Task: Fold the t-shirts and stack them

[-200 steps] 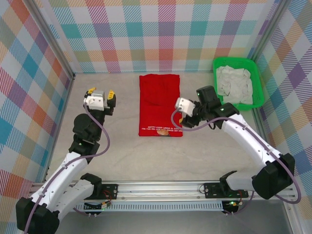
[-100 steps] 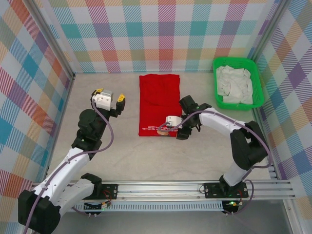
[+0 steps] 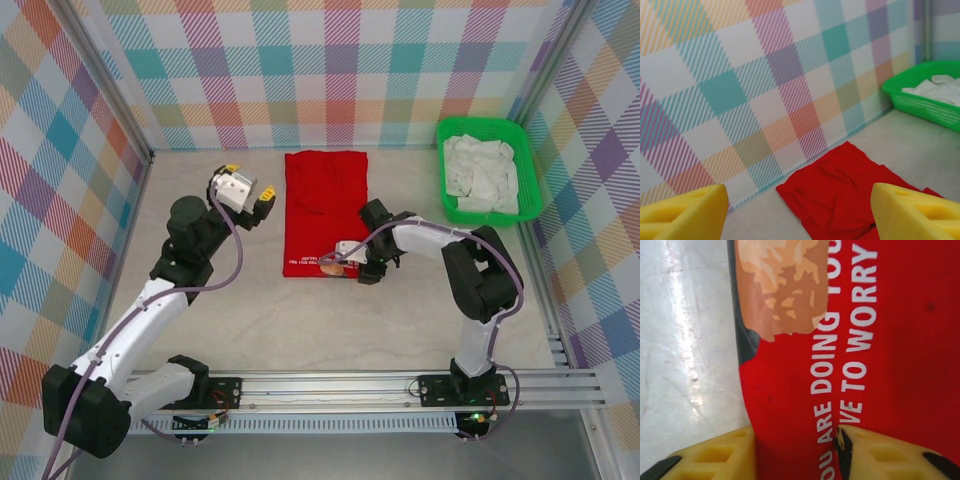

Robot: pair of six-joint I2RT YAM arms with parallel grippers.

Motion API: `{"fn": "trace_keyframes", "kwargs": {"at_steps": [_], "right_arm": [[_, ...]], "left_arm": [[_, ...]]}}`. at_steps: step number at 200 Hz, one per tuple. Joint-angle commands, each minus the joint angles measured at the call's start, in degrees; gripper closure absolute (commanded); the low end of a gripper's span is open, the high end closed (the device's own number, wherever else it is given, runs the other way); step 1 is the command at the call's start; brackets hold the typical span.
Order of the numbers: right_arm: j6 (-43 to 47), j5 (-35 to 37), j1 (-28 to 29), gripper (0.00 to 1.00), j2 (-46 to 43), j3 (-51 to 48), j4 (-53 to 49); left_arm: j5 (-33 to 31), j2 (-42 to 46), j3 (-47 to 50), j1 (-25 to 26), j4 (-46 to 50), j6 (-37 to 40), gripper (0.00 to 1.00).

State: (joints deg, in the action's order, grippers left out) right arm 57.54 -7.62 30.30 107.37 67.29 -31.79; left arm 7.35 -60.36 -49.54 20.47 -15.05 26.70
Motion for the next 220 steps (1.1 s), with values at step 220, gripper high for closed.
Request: {"fn": "trace_keyframes", "kwargs": {"at_steps": [220], "right_arm": [[-3.19,-4.59,0.02,1.00,2.64,-3.74,4.56]], "left_arm": [[-7.35,-30.78,-0.03,13.15,23.97,35.15,0.32]]}}
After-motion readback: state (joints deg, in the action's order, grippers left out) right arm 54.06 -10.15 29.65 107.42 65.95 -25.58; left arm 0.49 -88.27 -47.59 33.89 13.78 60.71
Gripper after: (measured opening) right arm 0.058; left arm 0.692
